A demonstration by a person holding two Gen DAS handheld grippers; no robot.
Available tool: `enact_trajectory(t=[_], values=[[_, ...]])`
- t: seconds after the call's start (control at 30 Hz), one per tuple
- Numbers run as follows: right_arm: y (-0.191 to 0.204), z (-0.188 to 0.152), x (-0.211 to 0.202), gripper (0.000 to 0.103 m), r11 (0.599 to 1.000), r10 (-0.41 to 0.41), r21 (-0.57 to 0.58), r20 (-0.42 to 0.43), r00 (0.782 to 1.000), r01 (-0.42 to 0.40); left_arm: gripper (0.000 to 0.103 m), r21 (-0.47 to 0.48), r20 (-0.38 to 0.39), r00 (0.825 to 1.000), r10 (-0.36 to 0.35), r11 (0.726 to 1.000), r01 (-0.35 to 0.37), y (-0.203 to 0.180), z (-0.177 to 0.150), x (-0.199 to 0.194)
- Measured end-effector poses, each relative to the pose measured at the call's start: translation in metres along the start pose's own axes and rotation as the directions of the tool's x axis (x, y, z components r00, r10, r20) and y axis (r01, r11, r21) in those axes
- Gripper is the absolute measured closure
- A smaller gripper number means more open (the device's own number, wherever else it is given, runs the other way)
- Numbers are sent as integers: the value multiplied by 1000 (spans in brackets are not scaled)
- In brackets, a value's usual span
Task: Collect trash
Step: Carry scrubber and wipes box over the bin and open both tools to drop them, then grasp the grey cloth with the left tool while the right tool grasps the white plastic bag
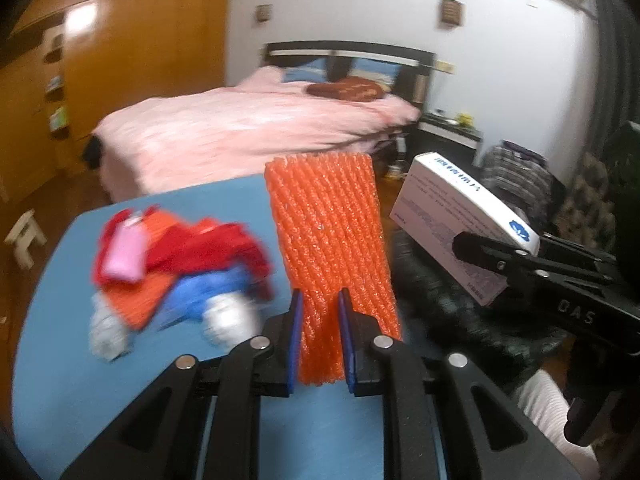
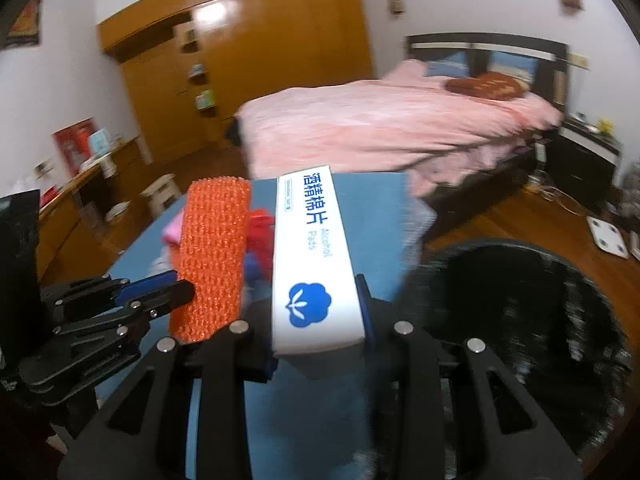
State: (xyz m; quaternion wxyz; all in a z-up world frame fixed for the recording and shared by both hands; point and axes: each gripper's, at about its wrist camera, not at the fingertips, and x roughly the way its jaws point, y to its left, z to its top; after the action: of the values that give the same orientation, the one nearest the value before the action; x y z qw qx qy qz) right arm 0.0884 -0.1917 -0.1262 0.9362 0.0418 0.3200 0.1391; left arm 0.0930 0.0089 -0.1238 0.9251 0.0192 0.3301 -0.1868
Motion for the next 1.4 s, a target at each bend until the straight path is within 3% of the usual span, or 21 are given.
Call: enact_trajectory(t=[0.33,0.57,0.6,0.63,0.67,0.7,0.73,0.83,0.9,1.0,1.07,1.23,1.4], values=[[-110,-29,-34,72,961,-237,142,-12,972,236,86,113,-26,982,-188,975,190,-104,35,50],[-149,-50,-48,70,923,-318,216,-40,947,319,84,136,-69,960,-270,951,277,-146,52,84],[-153,-51,-48,68,917,-333,219,-47,942,335,74,140,-76,958,-276,948,284,-149,53,89],[-155,-51,-47,68,910,-349,221,-52,936,352,56,142,-79,956,-283,946,291,-152,53,91],[-156,-52,-48,62,906,-356,224,-55,933,359,50,136,-75,953,-293,944,301,-151,53,91],[-157,-54,-48,48,901,-363,232,-57,930,366,43,132,-72,953,-295,944,302,-149,53,92],[-157,-53,-49,43,898,-369,236,-56,928,371,42,129,-66,954,-292,946,298,-143,52,90],[-151,-53,-50,35,896,-382,223,-49,923,383,33,118,-50,966,-254,959,259,-125,48,83],[-141,-50,-50,16,895,-397,211,-28,918,393,25,99,-28,975,-222,970,224,-109,46,76],[-124,-38,-48,11,900,-399,191,2,917,391,11,66,16,991,-130,989,129,-78,44,64],[-108,-30,-42,8,908,-391,165,12,920,384,10,33,38,997,-60,998,59,-53,42,54],[-65,-8,-21,6,945,-309,122,43,950,302,9,-39,62,995,74,997,-72,6,29,29],[-10,6,16,5,980,-194,62,39,980,191,9,-78,65,975,211,975,-206,63,11,6]])
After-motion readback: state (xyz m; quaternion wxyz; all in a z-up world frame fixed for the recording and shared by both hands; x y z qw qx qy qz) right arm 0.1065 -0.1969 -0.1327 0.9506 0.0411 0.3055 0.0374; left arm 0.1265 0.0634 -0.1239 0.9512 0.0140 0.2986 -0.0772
